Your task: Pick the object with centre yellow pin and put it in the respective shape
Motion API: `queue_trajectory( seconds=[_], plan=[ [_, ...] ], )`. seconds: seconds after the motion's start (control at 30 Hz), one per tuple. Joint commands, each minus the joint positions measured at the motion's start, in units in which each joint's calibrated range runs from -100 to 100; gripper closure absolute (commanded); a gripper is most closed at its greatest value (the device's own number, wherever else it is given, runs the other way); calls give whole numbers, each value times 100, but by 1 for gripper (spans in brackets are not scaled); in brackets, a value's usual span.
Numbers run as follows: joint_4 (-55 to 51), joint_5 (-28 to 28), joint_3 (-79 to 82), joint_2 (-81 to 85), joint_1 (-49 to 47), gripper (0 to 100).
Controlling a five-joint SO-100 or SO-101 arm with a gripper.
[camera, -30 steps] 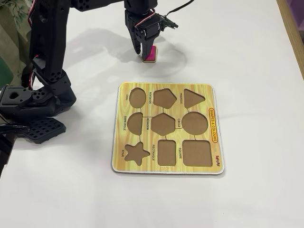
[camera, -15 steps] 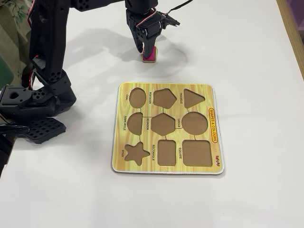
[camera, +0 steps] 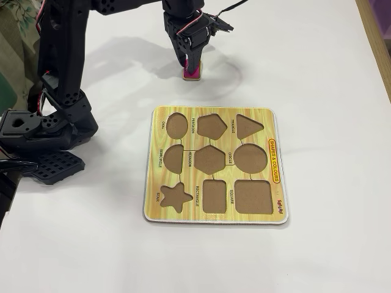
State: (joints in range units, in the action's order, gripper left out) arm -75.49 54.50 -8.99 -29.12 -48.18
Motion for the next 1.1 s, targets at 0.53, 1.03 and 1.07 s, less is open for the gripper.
queue_trajectory(
  seconds=[0.53, 1.03, 1.07],
  plan=[
    [73, -10, -198, 84, 150, 89],
    [73, -10, -171, 84, 159, 90],
    [73, -10, -198, 84, 159, 90]
  ],
)
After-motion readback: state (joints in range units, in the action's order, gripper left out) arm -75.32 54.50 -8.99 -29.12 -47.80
